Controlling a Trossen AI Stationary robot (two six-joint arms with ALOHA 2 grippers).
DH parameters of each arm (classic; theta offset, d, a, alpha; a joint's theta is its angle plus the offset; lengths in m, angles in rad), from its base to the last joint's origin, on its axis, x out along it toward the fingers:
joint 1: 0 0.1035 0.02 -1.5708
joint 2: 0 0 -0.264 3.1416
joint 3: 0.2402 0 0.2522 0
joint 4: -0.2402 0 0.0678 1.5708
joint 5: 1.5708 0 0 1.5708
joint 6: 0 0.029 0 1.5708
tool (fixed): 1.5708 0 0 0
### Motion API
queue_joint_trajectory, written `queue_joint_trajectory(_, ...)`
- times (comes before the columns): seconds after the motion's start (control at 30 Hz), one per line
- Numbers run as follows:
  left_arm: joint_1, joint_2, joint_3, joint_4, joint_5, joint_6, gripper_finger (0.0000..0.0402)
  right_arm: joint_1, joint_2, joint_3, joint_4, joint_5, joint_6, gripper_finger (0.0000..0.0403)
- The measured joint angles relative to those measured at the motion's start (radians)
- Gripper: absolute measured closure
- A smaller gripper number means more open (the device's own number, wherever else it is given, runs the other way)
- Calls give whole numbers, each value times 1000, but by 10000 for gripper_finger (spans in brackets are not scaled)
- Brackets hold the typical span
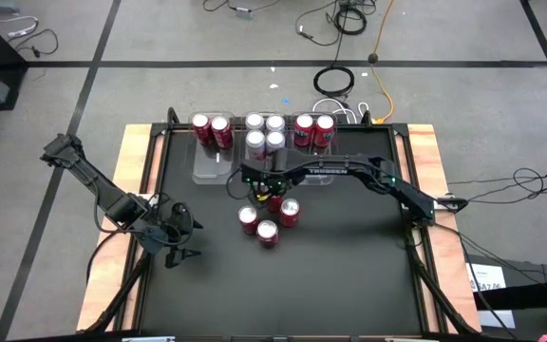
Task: Sort soda cans
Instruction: Put the top orange soda can into the right transparent bin
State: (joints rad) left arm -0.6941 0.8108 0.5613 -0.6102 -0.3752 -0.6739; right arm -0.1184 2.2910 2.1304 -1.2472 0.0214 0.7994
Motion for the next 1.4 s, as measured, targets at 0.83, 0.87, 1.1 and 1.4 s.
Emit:
queue_joint_trajectory(0.83, 0, 0, 0, 2, 0, 0, 6, -25, -266, 170, -213, 182, 34, 108)
queue_joint_trajectory(0.87, 0, 0, 0, 2, 0, 0, 6, -37, -285, 170, -249, 211, 48, 108)
queue_joint_trajectory(1.1, 0, 0, 0, 1, 0, 0, 6, -176, -365, 94, -316, 209, 45, 105)
queue_joint_trajectory(1.4, 0, 0, 0, 3, 0, 0, 6, -336, -387, -212, -210, 113, -85, 102)
